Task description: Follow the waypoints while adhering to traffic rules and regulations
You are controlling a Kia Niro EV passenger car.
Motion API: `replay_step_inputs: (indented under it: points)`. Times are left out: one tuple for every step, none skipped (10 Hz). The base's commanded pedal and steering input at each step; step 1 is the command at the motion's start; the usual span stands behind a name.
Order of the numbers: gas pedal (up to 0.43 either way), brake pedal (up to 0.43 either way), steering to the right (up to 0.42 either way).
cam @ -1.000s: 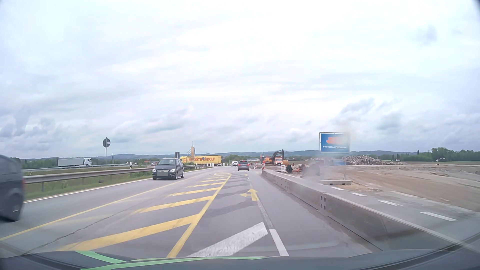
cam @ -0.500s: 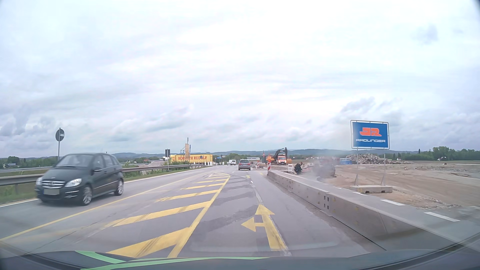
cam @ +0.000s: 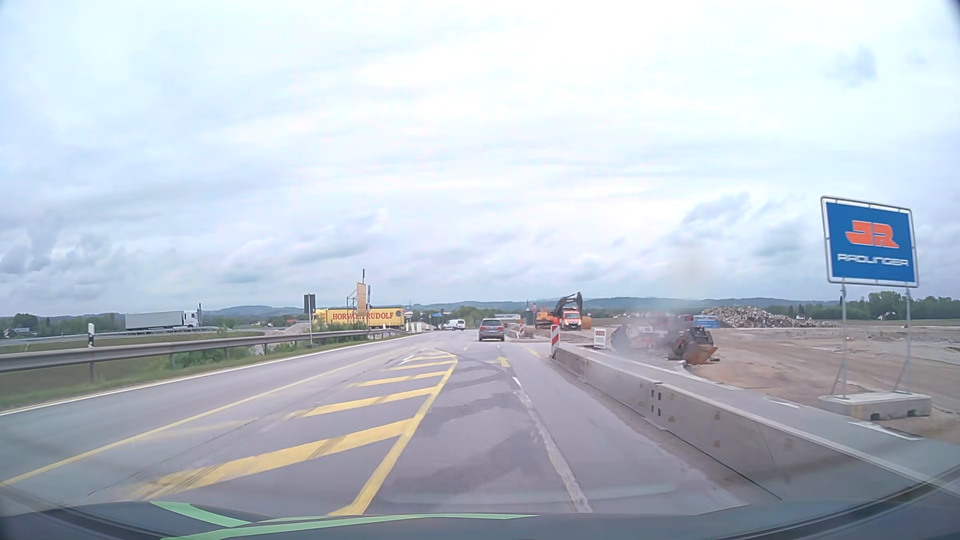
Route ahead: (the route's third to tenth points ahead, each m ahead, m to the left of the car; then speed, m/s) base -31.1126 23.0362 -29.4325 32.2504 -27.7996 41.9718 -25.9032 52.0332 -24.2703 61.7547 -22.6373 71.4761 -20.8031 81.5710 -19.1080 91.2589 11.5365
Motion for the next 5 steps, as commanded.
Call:
replay_step_inputs:
  points:
    - [0.000,0.000,-0.001]
    - [0.000,0.000,-0.001]
    - [0.000,0.000,-0.002]
    - [0.000,0.000,-0.003]
    - [0.000,0.000,-0.004]
